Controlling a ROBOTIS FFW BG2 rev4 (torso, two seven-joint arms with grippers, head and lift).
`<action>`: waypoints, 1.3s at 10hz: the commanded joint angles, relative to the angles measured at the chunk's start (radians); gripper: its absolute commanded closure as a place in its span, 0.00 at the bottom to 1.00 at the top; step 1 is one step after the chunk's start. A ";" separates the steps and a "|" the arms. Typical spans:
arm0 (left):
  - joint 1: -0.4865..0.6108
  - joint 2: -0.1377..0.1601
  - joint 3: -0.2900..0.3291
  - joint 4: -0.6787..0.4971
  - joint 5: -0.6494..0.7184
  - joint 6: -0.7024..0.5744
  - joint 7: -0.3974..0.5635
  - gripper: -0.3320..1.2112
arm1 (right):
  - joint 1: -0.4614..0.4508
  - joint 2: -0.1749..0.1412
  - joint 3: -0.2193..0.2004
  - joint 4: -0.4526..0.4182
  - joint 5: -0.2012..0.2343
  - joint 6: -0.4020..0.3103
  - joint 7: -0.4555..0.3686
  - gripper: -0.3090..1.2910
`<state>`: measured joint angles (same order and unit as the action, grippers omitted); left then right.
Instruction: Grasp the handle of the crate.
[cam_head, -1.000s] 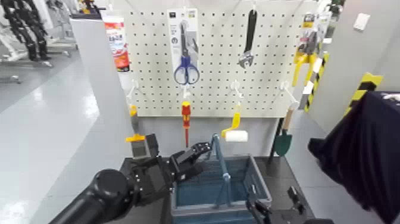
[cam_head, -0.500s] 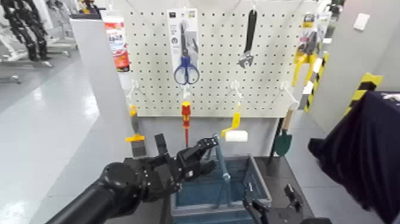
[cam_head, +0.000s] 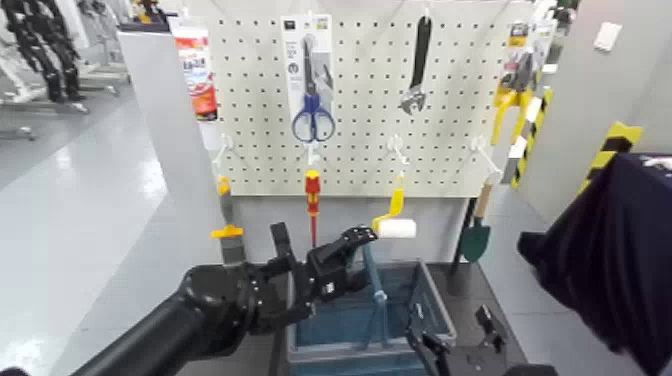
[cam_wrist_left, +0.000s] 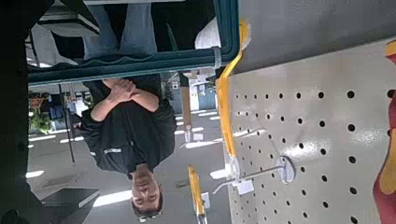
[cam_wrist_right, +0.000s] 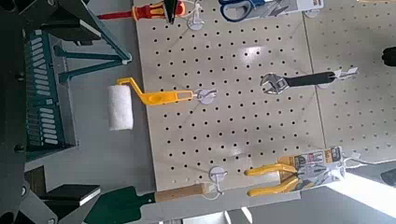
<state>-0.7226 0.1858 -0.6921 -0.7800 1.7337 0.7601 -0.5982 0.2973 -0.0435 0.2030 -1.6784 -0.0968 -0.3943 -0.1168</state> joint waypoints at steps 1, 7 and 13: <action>-0.015 -0.005 -0.023 0.021 0.013 0.007 0.000 0.49 | -0.003 -0.003 0.000 0.000 -0.001 -0.008 0.000 0.28; -0.006 -0.008 -0.040 0.031 0.013 -0.002 0.011 0.95 | 0.002 -0.006 -0.008 0.002 -0.003 -0.023 -0.001 0.28; 0.026 -0.002 -0.032 0.001 0.013 0.004 0.008 0.96 | 0.008 -0.004 -0.016 0.002 -0.003 -0.024 -0.001 0.28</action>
<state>-0.7000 0.1829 -0.7260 -0.7735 1.7473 0.7620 -0.5899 0.3042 -0.0479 0.1885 -1.6767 -0.0996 -0.4188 -0.1181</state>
